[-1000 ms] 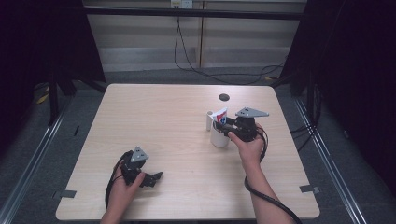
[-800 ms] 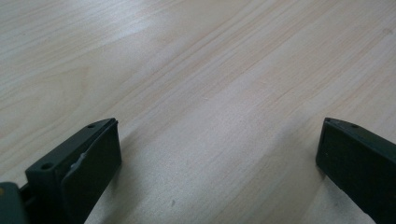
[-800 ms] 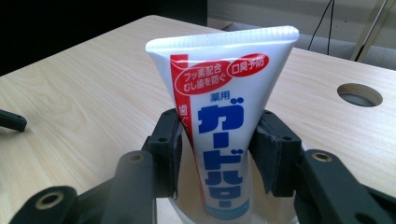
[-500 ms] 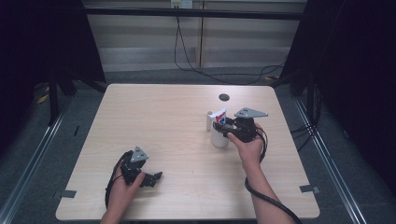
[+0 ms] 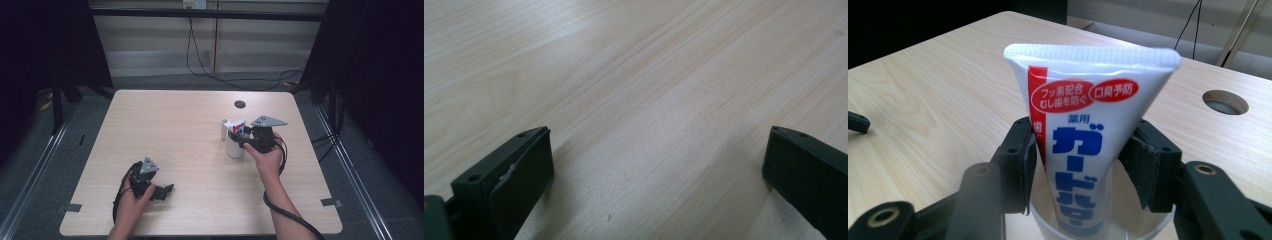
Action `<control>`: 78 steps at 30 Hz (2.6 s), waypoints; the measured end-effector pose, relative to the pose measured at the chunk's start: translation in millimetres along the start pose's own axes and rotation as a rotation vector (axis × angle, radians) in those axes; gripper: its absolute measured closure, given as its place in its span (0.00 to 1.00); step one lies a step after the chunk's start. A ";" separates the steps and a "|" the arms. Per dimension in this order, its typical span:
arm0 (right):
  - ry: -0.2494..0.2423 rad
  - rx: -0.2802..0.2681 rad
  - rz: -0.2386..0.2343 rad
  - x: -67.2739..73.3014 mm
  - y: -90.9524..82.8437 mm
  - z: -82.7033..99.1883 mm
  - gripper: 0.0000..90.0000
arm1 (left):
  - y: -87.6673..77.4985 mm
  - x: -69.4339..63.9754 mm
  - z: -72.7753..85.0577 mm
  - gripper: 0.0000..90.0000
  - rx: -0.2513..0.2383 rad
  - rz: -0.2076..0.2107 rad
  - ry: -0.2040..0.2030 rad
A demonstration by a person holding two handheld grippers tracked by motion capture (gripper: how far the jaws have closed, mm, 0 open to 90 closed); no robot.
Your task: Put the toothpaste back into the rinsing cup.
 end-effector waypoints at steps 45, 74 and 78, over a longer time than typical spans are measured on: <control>0.054 0.036 0.047 -9.3 -17.0 -0.1 0.16 | 0.3 -0.4 0.0 0.00 -0.003 0.002 -0.005; 0.037 0.084 0.007 -10.6 -33.5 14.5 0.15 | 0.1 -0.1 0.0 0.00 -0.001 0.000 -0.001; 0.016 0.097 0.003 -9.5 -36.9 17.5 0.15 | 0.1 -0.2 0.0 0.00 -0.002 0.000 -0.001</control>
Point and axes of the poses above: each handheld gripper's, and its own axes: y roughly forward along the jaws, z roughly out of its underside, x roughly to its left, the point moved 4 cm from there along y, roughly forward along the jaws, and after that the axes turned 9 degrees about z, right-handed, at the moved point
